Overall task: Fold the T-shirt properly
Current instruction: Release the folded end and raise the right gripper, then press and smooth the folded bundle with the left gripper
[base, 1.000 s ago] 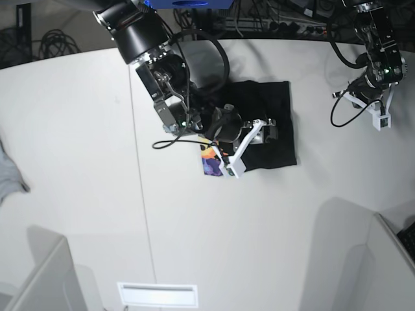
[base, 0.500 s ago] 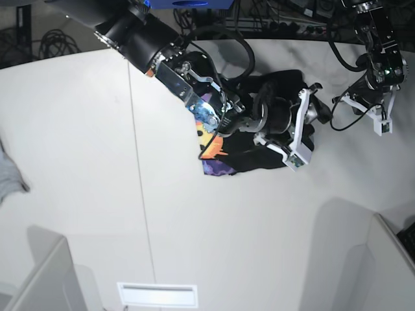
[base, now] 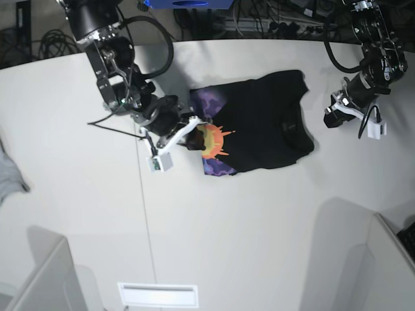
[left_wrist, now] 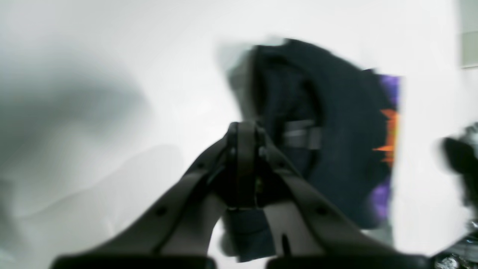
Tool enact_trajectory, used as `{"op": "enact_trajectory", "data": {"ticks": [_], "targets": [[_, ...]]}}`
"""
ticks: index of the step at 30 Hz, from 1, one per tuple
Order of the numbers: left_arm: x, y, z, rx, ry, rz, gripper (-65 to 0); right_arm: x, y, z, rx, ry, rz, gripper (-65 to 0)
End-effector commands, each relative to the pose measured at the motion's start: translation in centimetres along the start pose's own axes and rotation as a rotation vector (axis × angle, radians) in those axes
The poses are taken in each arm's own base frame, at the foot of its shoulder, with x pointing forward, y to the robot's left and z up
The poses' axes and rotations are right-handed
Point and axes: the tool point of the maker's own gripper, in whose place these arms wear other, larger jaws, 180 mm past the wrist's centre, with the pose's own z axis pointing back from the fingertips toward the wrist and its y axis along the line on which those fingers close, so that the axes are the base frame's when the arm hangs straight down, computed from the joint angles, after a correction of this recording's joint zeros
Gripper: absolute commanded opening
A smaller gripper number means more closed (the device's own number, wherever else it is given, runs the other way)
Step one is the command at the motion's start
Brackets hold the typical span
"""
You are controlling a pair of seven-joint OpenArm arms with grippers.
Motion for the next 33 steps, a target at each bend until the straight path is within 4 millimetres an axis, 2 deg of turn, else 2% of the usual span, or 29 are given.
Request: {"op": "enact_trajectory", "data": {"ticks": [1, 4, 6, 7, 13, 16, 24, 25, 29, 31, 33], "targets": [[0.9, -0.4, 0.3, -0.019, -0.024, -0.011, -58.1, 1.5, -0.1, 0.5, 0.010, -0.056, -0.005, -65.0], [0.3, 0.3, -0.2, -0.010, -0.005, 0.017, -23.4, 0.6, -2.3, 1.4, -0.043, -0.050, -0.045, -65.0], [-0.3, 0.8, -0.6, -0.005, 0.009, 0.044, -5.8, 0.2, -3.0, 1.7, -0.059, -0.044, -0.050, -65.0], [-0.7, 0.3, -1.3, -0.021, 0.019, 0.056, 0.0, -0.1, -3.3, 1.9, -0.065, -0.036, -0.044, -65.0], [-3.3, -3.3, -5.2, -0.116, 0.127, 0.055, 0.0, -0.3, -3.6, 2.0, -0.073, -0.028, -0.035, -65.0], [-4.1, -4.4, -6.7, -0.142, 0.172, 0.050, 0.0, -0.2, -3.8, 2.1, -0.076, -0.029, -0.035, -65.0], [-4.9, -3.9, -8.6, -0.134, 0.221, 0.089, 0.0, -0.4, -4.6, 2.8, -0.094, -0.028, -0.024, -65.0], [-4.9, -3.8, -8.8, -0.132, 0.227, 0.095, -2.8, -0.5, -4.6, 2.8, -0.095, -0.026, -0.023, -65.0], [-6.5, -5.0, -10.3, -0.149, 0.304, 0.062, -31.1, 0.2, -7.4, 4.1, -0.163, -0.066, -0.078, -65.0], [-7.7, -5.8, -11.1, -0.161, 0.350, 0.043, -42.3, 0.7, -8.9, 5.0, -0.200, -0.092, -0.101, -65.0], [-8.0, -6.0, -11.6, -0.159, 0.384, 0.012, -53.0, 0.8, -10.2, 5.8, -0.234, -0.107, -0.124, -65.0]]}}
